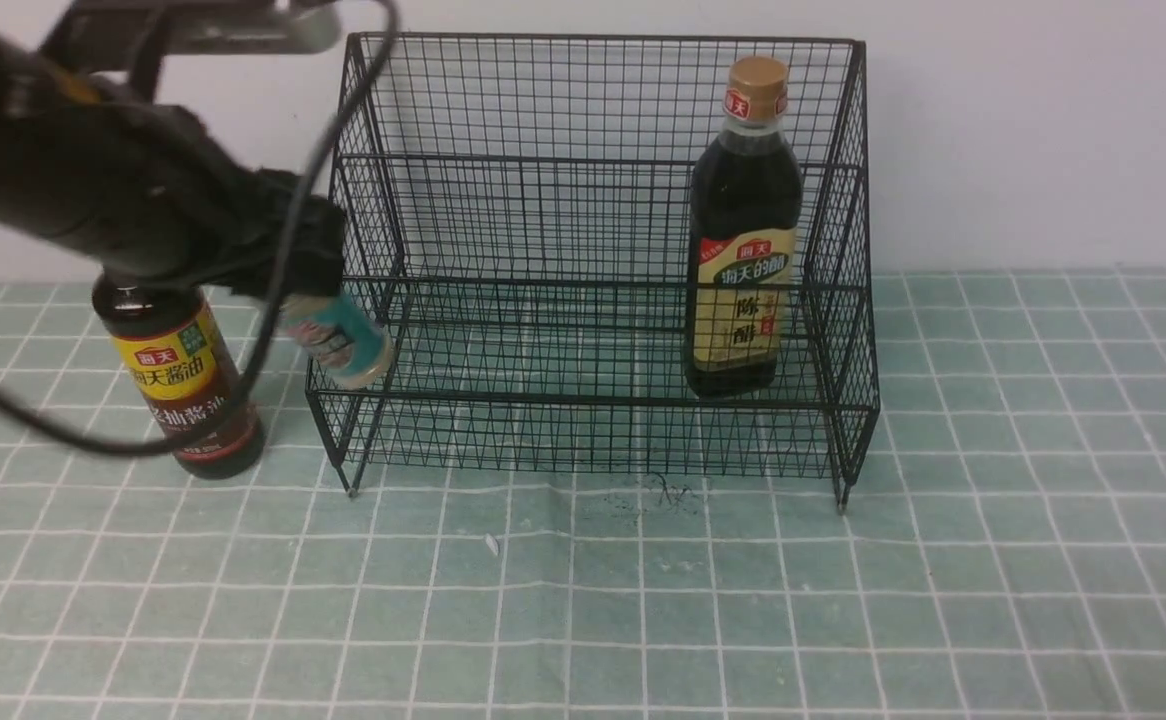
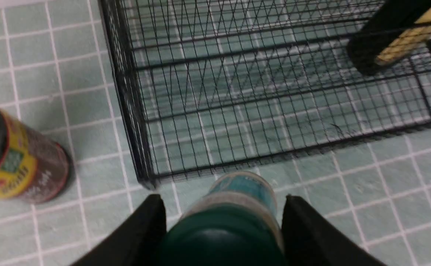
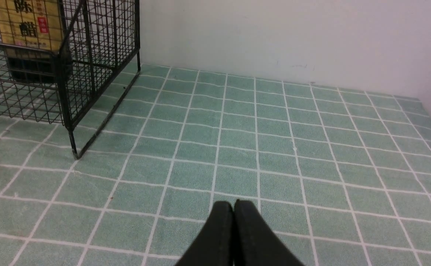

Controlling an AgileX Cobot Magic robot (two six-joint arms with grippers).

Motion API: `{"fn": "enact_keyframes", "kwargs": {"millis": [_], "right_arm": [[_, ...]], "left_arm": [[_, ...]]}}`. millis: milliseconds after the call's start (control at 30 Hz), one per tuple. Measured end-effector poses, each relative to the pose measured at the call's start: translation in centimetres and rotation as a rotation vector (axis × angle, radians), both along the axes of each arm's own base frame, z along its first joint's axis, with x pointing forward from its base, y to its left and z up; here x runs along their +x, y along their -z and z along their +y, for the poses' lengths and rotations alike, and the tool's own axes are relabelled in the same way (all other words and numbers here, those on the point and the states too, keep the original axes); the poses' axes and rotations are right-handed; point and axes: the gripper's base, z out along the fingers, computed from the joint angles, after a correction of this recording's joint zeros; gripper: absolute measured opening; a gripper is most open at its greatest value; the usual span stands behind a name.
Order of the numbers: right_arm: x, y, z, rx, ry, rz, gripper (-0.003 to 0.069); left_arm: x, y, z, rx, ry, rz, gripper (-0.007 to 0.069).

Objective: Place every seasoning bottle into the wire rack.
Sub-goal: Use the left arm to put the condiment bottle back on the shelf

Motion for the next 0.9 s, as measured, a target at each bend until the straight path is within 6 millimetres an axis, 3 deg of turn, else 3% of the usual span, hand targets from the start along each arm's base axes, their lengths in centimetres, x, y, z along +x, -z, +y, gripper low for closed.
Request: {"fn": "enact_keyframes", "kwargs": {"millis": [200, 433, 700, 900], "right_arm": [[0.0, 0.0, 0.0, 0.000, 0.000, 0.000, -0.0014], [0.0, 0.0, 0.0, 0.000, 0.000, 0.000, -0.0014], [0.0, 0.0, 0.0, 0.000, 0.000, 0.000, -0.0014], [0.0, 0.0, 0.0, 0.000, 0.000, 0.000, -0.0014]], "left_arm": [[4.7, 1.6, -1.6, 0.088, -0.050, 0.014, 0.0361], [8.4, 6.3, -2.6, 0.131, -0.057, 0.106, 0.0361], [9.9, 10.2, -3.0, 0.159, -0.056, 0.191, 0.0361], [10.2, 11.1, -3.1, 0.165, -0.055, 0.210, 0.0361]]}}
